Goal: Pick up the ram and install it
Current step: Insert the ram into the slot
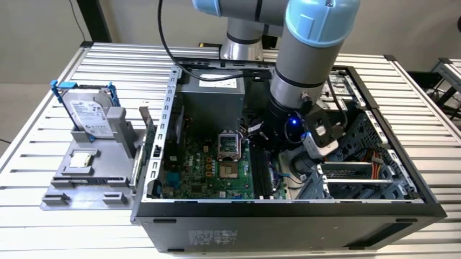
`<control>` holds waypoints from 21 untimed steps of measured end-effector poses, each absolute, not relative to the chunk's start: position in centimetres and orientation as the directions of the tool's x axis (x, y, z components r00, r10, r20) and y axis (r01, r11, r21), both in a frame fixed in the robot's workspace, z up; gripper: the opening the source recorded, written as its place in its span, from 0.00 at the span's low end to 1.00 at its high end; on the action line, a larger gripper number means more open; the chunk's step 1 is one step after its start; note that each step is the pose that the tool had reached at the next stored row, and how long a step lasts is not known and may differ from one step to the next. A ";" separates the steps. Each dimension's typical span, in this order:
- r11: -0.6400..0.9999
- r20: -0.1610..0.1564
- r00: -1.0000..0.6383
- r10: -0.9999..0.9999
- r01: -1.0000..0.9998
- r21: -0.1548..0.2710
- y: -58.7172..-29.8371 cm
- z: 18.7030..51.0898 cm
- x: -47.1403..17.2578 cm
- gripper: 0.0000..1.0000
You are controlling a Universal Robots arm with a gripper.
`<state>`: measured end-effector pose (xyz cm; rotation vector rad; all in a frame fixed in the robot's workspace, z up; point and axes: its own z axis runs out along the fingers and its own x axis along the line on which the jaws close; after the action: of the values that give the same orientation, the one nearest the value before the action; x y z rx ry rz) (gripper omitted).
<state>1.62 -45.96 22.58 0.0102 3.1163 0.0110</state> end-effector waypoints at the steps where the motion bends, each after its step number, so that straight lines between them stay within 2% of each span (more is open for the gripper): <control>1: 1.000 -0.025 -1.000 0.006 0.006 0.007 -46.0 22.5 1.6 0.00; 21: 1.000 -0.024 -1.000 -0.015 -0.015 0.007 -46.0 21.7 1.2 0.00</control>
<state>1.20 -45.99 21.69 -0.0234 3.1175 0.0114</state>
